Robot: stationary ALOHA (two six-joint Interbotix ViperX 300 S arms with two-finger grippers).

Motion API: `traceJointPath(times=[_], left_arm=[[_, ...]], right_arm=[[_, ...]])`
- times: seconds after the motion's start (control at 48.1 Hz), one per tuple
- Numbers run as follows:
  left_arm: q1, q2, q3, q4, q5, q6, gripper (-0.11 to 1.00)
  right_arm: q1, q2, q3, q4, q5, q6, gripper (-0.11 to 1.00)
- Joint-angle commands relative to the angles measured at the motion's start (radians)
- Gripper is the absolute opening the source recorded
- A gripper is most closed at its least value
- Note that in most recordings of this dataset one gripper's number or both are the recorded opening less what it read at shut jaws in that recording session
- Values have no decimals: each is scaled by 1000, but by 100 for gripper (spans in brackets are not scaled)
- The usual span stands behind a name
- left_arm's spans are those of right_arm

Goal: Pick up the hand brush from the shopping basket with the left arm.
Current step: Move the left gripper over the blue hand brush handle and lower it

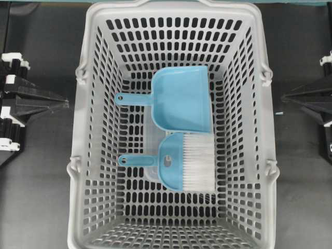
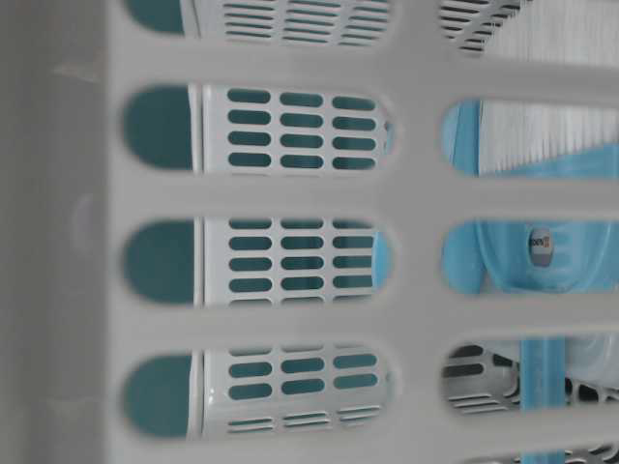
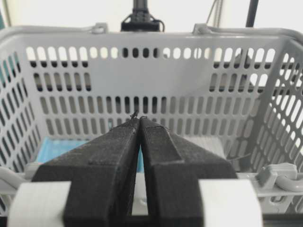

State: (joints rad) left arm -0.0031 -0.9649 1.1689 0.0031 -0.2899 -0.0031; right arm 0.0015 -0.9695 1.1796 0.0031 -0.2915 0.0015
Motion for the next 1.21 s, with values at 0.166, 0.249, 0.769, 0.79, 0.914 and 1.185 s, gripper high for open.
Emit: traceJointPath(times=[0.166,0.249,0.769,0.79,0.914,1.185], left_arm=[[-8,12,-198,41,282,-14,0],[-8,43,-267,41,388,-14,0],[-38,402,-730,41,974,-17,0],[-38,419,-746,41,1000,-17,0],[-48,525,-825,41,1126,-17,0],[-51,716,-954,41,1258,-12,1]], right_arm=[[-26,6,-49,29,160,20,0],[-35,6,-64,26,247,17,0],[-35,-29,-110,25,430,23,66],[-35,-31,-107,25,426,25,71],[-28,-72,-101,25,428,25,80],[-26,-179,-54,28,431,26,79]])
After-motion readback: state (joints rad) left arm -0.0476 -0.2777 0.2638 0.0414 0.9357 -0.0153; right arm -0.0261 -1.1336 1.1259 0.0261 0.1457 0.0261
